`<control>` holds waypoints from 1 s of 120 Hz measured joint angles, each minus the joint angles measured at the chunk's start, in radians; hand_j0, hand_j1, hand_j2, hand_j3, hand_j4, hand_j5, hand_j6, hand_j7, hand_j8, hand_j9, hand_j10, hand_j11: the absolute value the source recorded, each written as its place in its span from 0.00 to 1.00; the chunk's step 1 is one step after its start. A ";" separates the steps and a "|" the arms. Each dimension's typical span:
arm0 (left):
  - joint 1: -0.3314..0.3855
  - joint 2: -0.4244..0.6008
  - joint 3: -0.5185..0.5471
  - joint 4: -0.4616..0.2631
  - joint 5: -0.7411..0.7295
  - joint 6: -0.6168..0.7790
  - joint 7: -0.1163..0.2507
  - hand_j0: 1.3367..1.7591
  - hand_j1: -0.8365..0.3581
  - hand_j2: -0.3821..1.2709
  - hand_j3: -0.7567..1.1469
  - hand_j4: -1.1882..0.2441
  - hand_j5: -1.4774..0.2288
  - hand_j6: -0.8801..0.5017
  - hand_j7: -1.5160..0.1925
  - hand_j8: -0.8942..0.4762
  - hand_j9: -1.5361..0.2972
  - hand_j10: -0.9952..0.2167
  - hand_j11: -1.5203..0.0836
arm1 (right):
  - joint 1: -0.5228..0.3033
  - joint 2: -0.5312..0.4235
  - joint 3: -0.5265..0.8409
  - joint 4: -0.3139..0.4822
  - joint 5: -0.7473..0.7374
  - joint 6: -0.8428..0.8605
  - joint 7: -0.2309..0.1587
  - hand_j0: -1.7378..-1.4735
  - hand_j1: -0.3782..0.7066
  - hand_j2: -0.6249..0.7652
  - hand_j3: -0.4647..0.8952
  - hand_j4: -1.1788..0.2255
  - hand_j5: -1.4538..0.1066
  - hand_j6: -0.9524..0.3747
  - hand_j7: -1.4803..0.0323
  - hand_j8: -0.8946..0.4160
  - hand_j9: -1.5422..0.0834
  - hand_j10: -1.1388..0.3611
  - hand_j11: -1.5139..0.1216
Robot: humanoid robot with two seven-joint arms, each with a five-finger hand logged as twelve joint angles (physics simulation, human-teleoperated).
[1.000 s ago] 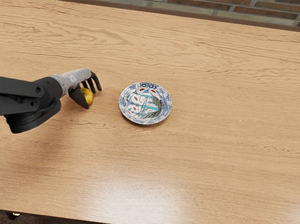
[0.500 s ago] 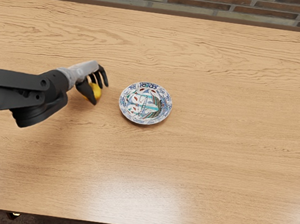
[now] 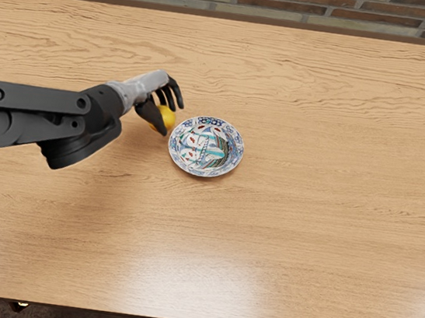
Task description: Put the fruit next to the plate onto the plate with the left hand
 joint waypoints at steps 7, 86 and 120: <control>-0.001 -0.009 -0.005 0.000 -0.001 0.000 0.000 0.76 0.42 0.51 0.40 0.37 0.36 0.18 0.38 0.32 0.37 0.34 0.41 | 0.000 0.000 0.000 0.000 0.000 0.000 0.000 0.30 0.04 0.45 0.34 0.83 0.92 0.71 0.96 0.67 0.94 0.75 0.91; -0.006 -0.058 -0.034 -0.001 0.000 0.001 -0.006 0.76 0.48 0.44 0.40 0.44 0.43 0.24 0.45 0.34 0.44 0.35 0.49 | 0.000 0.000 0.000 0.000 0.000 0.000 0.000 0.30 0.04 0.45 0.34 0.83 0.92 0.71 0.96 0.67 0.94 0.75 0.91; 0.008 -0.035 -0.091 -0.001 -0.016 -0.001 -0.037 0.76 0.84 0.29 0.40 0.72 0.74 0.52 0.76 0.56 0.72 0.69 0.82 | 0.000 0.000 0.000 0.000 0.000 0.000 0.000 0.30 0.04 0.45 0.34 0.83 0.92 0.71 0.96 0.67 0.94 0.75 0.91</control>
